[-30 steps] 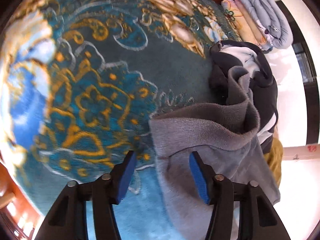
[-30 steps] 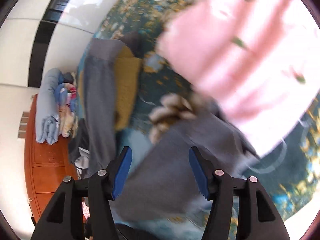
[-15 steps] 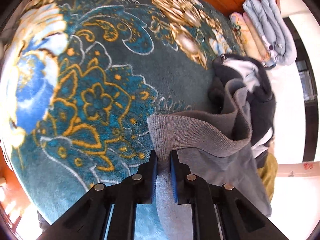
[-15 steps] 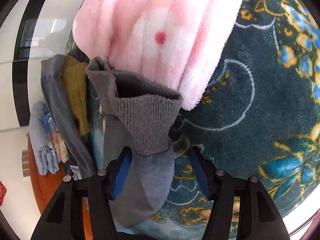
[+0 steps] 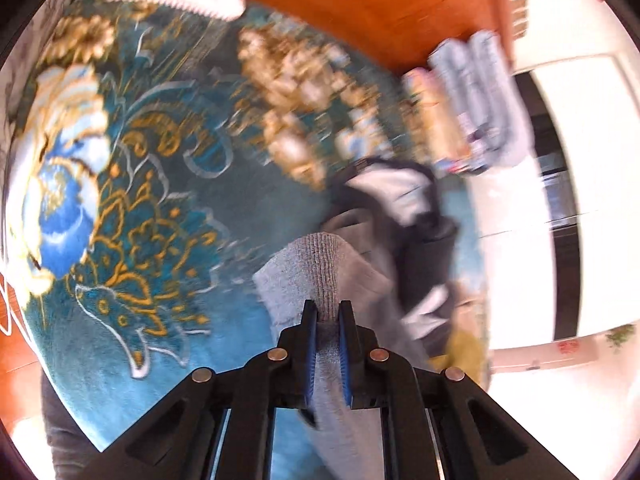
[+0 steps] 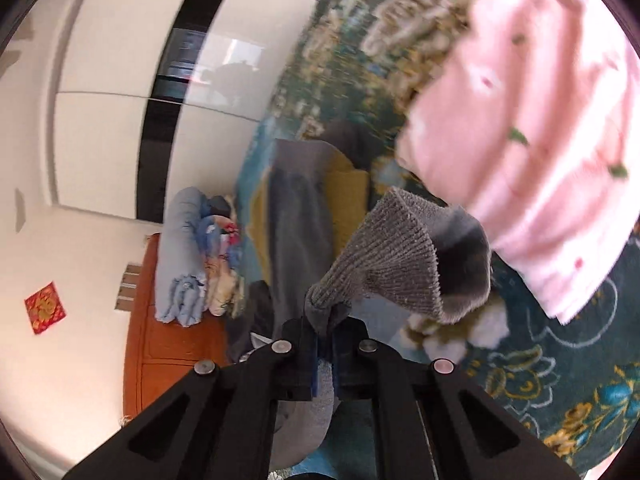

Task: Fold clothes

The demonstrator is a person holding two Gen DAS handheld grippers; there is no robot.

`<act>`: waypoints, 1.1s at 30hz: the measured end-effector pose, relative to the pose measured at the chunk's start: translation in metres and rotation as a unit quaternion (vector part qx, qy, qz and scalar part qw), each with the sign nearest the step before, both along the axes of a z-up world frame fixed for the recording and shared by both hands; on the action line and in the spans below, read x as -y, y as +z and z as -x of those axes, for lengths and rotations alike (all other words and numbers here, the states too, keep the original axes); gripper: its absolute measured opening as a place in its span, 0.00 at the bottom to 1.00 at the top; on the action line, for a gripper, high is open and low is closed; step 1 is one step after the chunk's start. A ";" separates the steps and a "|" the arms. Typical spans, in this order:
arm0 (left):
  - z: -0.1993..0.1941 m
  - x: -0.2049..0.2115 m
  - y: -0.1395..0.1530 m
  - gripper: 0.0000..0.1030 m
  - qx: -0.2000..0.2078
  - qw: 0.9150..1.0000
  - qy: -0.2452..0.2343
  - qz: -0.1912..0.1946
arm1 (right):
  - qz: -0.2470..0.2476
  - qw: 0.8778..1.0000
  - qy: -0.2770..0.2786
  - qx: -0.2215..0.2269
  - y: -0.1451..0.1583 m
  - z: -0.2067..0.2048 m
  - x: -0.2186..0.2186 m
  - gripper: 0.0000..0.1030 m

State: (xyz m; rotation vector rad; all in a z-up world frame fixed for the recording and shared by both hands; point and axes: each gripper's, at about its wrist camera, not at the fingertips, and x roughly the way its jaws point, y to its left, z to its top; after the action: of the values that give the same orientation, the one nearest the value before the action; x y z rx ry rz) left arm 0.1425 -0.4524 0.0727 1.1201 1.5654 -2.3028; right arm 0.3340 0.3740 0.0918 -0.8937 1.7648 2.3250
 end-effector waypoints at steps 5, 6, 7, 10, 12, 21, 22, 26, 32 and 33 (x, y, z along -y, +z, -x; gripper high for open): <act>-0.035 0.006 -0.012 0.10 0.030 0.999 0.017 -0.001 | -0.027 0.999 0.014 0.009 0.017 -0.020 -0.003 0.04; -0.039 0.009 -0.020 0.10 0.047 0.999 0.021 -0.012 | -0.020 1.000 0.011 0.019 0.012 -0.020 -0.003 0.04; -0.039 0.011 -0.025 0.10 0.058 0.998 0.026 -0.026 | -0.014 0.999 0.008 0.029 0.006 -0.020 -0.002 0.04; -0.027 0.008 -0.023 0.10 0.074 0.995 0.029 -0.058 | -0.002 0.999 0.012 0.038 0.008 0.006 -0.001 0.04; -0.010 0.003 -0.016 0.10 0.078 0.994 0.025 -0.074 | -0.003 0.999 0.020 0.035 0.016 0.030 0.000 0.04; 0.069 0.009 -0.017 0.10 0.094 0.976 0.080 -0.177 | 0.005 0.995 0.029 0.094 0.039 0.167 -0.013 0.04; 0.077 0.011 -0.023 0.10 0.098 0.973 0.090 -0.188 | 0.003 0.994 0.031 0.104 0.038 0.185 -0.013 0.04; 0.098 0.017 -0.051 0.10 0.120 0.957 0.125 -0.233 | -0.015 0.988 0.054 0.145 0.033 0.242 -0.008 0.05; 0.128 0.017 -0.073 0.10 0.138 0.954 0.125 -0.233 | -0.058 0.979 0.092 0.171 0.024 0.297 0.000 0.08; 0.132 0.017 -0.076 0.10 0.138 0.954 0.125 -0.234 | -0.064 0.978 0.099 0.172 0.022 0.304 0.001 0.09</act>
State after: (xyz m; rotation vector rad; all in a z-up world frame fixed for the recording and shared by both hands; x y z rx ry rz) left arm 0.0109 -0.4691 -0.0032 1.1868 2.0498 -1.5778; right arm 0.0296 0.3726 0.1138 -1.4041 1.4300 2.1907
